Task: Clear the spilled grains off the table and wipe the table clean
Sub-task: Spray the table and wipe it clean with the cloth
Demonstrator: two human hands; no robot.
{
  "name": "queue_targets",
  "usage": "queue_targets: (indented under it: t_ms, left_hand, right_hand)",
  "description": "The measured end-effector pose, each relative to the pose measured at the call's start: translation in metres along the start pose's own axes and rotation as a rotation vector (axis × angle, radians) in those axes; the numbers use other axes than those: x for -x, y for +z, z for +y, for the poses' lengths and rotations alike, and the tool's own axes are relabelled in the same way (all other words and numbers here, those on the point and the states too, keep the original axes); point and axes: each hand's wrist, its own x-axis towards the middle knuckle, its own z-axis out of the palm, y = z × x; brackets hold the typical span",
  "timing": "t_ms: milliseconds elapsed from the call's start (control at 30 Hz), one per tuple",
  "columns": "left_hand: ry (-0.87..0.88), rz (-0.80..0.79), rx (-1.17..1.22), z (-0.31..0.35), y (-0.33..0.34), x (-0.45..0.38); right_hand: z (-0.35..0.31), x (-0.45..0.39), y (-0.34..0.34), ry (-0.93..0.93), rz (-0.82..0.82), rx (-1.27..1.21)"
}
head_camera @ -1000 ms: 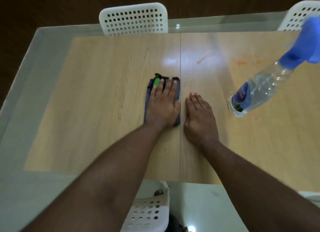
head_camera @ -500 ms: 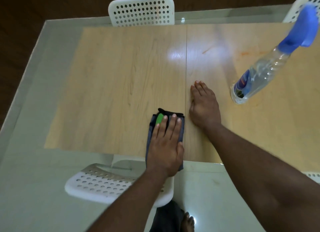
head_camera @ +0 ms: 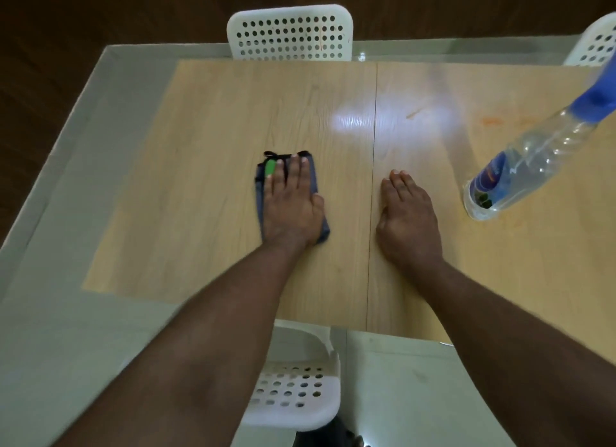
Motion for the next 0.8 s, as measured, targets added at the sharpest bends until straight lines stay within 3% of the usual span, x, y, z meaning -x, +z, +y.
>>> queue_targets:
  t_ms: [200,367,500,633,700,800]
  left_hand:
    - [0.241,0.005,-0.016,0.028,0.010,0.061]
    - [0.056,0.036,0.053,-0.050,0.013,0.133]
    - [-0.063,0.031,-0.015,-0.098,0.006,0.107]
    - [-0.168,0.017,-0.012,-0.077,0.001,0.047]
    - [-0.146,0.022,-0.010,-0.052,0.001,0.026]
    - [0.018,0.028,-0.021,-0.008,0.008,0.034]
  right_hand:
    - [0.002,-0.001,0.001,-0.024,-0.006,0.002]
    - [0.004,-0.002,0.001,-0.026,-0.008,0.022]
    - [0.003,-0.003,0.003,-0.031,-0.005,0.042]
    - [0.006,-0.004,0.008,-0.029,-0.006,0.058]
    - [0.006,-0.004,0.008,-0.033,-0.004,0.057]
    - [0.007,-0.004,0.006,-0.033,-0.015,0.047]
